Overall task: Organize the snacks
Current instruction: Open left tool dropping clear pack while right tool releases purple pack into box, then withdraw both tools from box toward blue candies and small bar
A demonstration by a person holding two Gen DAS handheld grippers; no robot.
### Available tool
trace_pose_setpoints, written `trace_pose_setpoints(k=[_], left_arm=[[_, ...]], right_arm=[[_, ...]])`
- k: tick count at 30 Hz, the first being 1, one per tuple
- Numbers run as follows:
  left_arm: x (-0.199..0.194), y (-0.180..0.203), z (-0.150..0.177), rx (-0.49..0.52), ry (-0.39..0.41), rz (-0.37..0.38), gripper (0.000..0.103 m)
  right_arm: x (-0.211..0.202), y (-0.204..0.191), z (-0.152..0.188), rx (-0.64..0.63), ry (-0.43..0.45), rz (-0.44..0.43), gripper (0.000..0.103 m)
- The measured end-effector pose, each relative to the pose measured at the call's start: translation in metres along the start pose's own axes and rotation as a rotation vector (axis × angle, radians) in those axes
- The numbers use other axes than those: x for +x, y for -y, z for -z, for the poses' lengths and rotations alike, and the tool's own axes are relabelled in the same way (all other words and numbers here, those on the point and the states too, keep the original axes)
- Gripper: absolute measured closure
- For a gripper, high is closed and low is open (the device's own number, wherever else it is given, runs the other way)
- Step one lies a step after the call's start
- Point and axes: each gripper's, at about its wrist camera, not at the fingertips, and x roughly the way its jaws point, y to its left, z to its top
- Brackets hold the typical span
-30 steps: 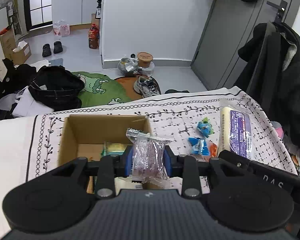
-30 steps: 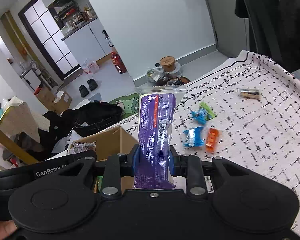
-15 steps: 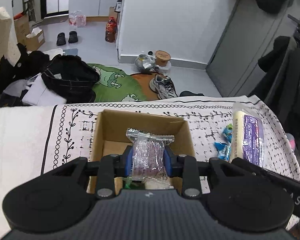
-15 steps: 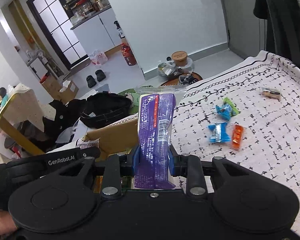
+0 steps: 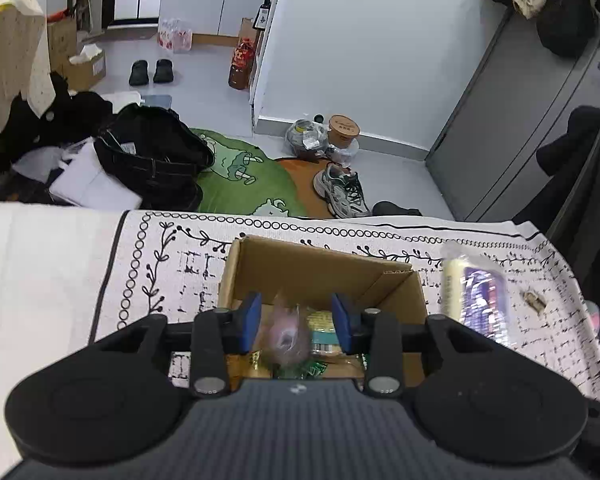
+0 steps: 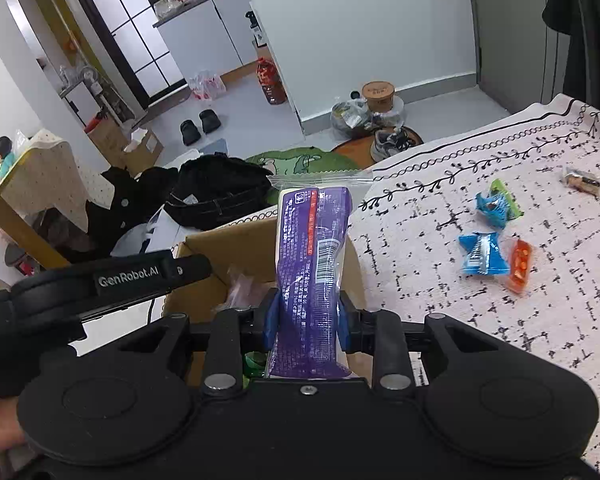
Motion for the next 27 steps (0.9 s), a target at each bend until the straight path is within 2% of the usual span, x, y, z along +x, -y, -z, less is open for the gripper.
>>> trace_pose_setpoints(k=[8,13,16,21,27], left_arm=[[0.002,-0.007,0.001,-0.015,-0.026,0.005,0.051],[0.003,0.000,0.003,0.013,-0.038,0.000,0.032],[0.003,0.010,0.004,0.022,-0.059,0.036,0.020],[0.004,0.031,0.011,0.062,-0.078,0.054,0.016],[0.007,0.051,0.018,0.118,-0.121,0.058,0.015]], right_arm=[[0.001,-0.006,-0.002,-0.020,0.001,-0.003,0.069],[-0.007,0.010,-0.001,0.004,0.004,0.032,0.069],[-0.015,0.027,0.001,0.024,0.007,0.065,0.067],[-0.031,0.057,0.001,0.054,0.022,0.113,0.056],[-0.048,0.087,-0.002,0.080,0.041,0.149,0.050]])
